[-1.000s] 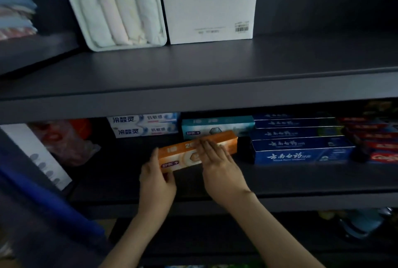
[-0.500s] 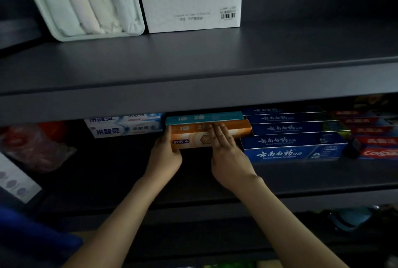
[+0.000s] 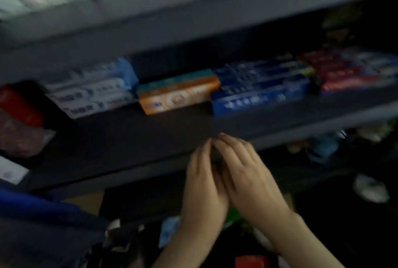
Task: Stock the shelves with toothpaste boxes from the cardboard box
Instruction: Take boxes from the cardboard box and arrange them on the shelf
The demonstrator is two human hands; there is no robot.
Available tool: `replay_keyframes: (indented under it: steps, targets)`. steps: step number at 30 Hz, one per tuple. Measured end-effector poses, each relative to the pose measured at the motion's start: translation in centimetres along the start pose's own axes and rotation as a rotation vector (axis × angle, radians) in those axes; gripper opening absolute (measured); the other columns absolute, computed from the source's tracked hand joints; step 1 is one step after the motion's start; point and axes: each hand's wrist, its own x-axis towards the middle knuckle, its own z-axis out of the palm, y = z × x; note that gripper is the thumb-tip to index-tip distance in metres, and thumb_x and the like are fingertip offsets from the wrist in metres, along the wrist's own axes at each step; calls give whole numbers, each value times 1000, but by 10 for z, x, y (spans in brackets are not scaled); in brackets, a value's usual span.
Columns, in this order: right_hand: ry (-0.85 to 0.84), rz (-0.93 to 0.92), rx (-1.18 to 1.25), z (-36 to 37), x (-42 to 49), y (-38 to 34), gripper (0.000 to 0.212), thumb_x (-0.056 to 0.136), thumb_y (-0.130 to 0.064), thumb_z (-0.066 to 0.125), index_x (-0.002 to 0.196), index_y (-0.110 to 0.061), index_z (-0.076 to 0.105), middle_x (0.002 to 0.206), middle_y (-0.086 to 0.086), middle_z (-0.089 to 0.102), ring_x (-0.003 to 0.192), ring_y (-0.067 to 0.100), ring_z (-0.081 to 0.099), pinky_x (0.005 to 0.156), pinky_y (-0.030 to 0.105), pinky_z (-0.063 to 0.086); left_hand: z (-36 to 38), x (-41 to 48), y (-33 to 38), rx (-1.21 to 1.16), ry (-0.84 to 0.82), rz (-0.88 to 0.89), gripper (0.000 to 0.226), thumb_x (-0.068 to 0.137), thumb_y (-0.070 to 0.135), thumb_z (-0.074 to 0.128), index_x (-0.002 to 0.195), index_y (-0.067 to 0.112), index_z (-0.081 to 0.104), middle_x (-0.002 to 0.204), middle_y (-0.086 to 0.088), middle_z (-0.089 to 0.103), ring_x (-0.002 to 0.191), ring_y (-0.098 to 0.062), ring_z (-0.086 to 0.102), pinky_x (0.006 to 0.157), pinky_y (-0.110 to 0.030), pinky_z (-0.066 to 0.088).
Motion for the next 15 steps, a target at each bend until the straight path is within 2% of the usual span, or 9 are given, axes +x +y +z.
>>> replay_keyframes:
  steps: [1, 3, 5, 6, 8, 11, 13, 15]
  targets:
    - [25, 63, 21, -15, -34, 5, 41, 88, -20, 43, 125, -6, 54, 126, 8, 57, 115, 19, 47, 103, 29, 37, 15, -26, 18, -82, -16, 45, 46, 89, 19, 40, 133, 8, 49, 130, 5, 44, 120, -6, 46, 104, -16, 33]
    - [49, 244, 17, -45, -115, 19, 37, 89, -18, 46, 123, -7, 53, 121, 6, 55, 110, 18, 47, 97, 29, 38, 49, -86, 51, -197, -167, 78, 42, 89, 19, 39, 131, 15, 47, 125, 9, 46, 118, 0, 45, 102, -10, 31]
    - [54, 468, -23, -62, -205, 33, 34, 90, -15, 47, 123, -8, 53, 119, 2, 53, 109, 17, 47, 96, 28, 37, 83, -149, 79, -278, -420, 77, 40, 92, 20, 39, 131, 21, 43, 126, 10, 47, 118, 1, 43, 103, -10, 31]
    - [36, 629, -46, -74, -266, 39, 34, 90, -16, 46, 122, -8, 52, 119, 2, 53, 109, 17, 47, 95, 28, 37, 107, -193, 100, -309, -619, 57, 40, 94, 21, 39, 133, 23, 42, 128, 9, 48, 121, -1, 43, 103, -12, 33]
    - [-23, 792, -52, -69, -353, 42, 34, 91, -18, 46, 123, -10, 52, 119, 3, 55, 109, 18, 48, 94, 31, 40, 134, -244, 112, -299, -935, 12, 42, 98, 21, 39, 140, 21, 41, 136, 4, 46, 126, -6, 42, 101, -12, 33]
    - [-95, 1137, -23, -70, -506, 28, 37, 89, -12, 55, 125, -14, 49, 118, 3, 56, 107, 19, 51, 91, 30, 45, 182, -338, 141, -236, -1296, 87, 43, 101, 20, 39, 144, 22, 34, 141, 5, 39, 128, -8, 41, 96, -11, 33]
    - [-88, 1421, 10, -65, -592, 11, 44, 90, -11, 57, 133, -15, 46, 125, 3, 54, 114, 20, 51, 94, 27, 42, 207, -394, 156, -211, -1461, 121, 44, 101, 19, 39, 145, 20, 32, 143, 2, 37, 129, -10, 41, 97, -13, 32]
    - [-140, 1667, 33, -58, -657, -4, 54, 92, -17, 56, 142, -13, 36, 137, 5, 46, 126, 21, 43, 104, 30, 35, 225, -442, 162, -165, -1579, 160, 46, 101, 19, 40, 146, 19, 30, 144, 0, 35, 130, -14, 39, 100, -18, 33]
